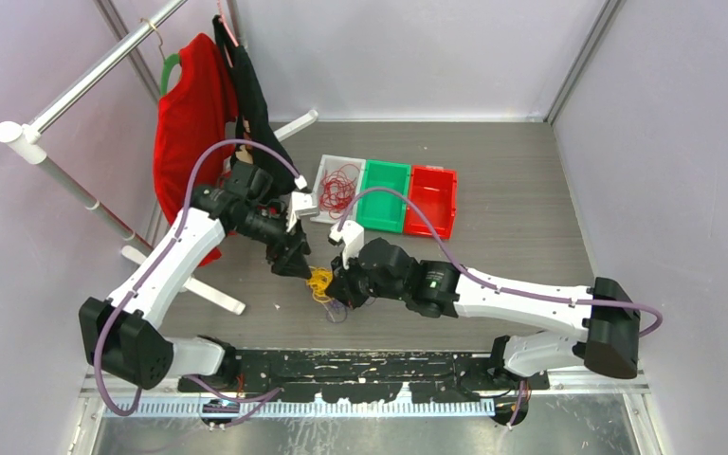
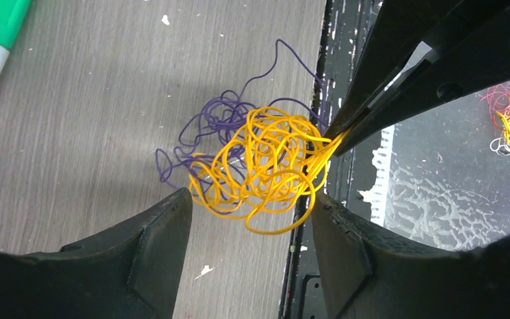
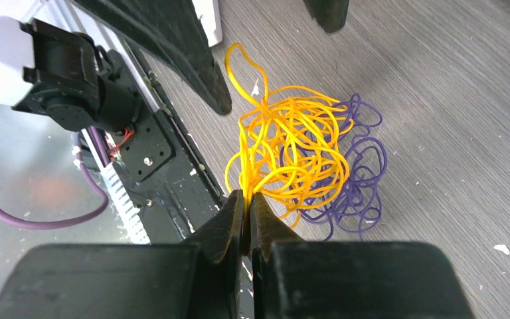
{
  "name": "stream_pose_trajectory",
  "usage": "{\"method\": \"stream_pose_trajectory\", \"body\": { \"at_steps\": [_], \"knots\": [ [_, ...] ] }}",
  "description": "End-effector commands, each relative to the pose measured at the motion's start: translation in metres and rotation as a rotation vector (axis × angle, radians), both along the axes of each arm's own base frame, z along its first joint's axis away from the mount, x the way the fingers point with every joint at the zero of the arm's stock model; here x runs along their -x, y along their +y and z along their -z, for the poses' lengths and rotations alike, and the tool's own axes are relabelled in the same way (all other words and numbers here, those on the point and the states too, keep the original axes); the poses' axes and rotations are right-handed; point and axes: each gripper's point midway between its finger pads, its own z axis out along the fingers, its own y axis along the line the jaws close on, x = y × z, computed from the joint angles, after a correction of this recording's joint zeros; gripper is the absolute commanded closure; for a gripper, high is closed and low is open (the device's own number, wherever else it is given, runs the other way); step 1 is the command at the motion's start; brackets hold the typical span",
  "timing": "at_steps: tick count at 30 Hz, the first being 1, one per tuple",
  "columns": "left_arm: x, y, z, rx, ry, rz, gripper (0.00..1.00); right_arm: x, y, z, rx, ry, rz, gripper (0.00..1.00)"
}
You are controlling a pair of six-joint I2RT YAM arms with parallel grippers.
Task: Untangle the cables
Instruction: Untie the cable.
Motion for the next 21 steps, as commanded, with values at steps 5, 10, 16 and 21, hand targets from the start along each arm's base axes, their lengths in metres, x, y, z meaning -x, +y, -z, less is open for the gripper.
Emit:
{"method": "stream_pose_trajectory", "body": {
  "at_steps": [5, 10, 16, 21],
  "knots": [
    [0.000, -0.014, -0.022, 0.072, -0.085, -0.029, 0.53, -0.002, 0.009, -0.040, -0.154, -0.037, 0.001, 0.99],
    [-0.031, -0.005, -0.026, 0.009, -0.260, -0.108, 0.93, -0.002, 0.008, -0.037, -0.147, -0.025, 0.009, 0.99],
    [-0.055, 0.000, -0.048, -0.020, -0.473, -0.149, 1.00, -0.009, 0.006, -0.024, -0.126, 0.019, 0.075, 0.95],
    [-0.045, -0.006, -0.070, -0.016, -0.599, -0.092, 1.00, -0.031, -0.013, -0.030, -0.182, 0.069, 0.227, 0.78]
  ]
}}
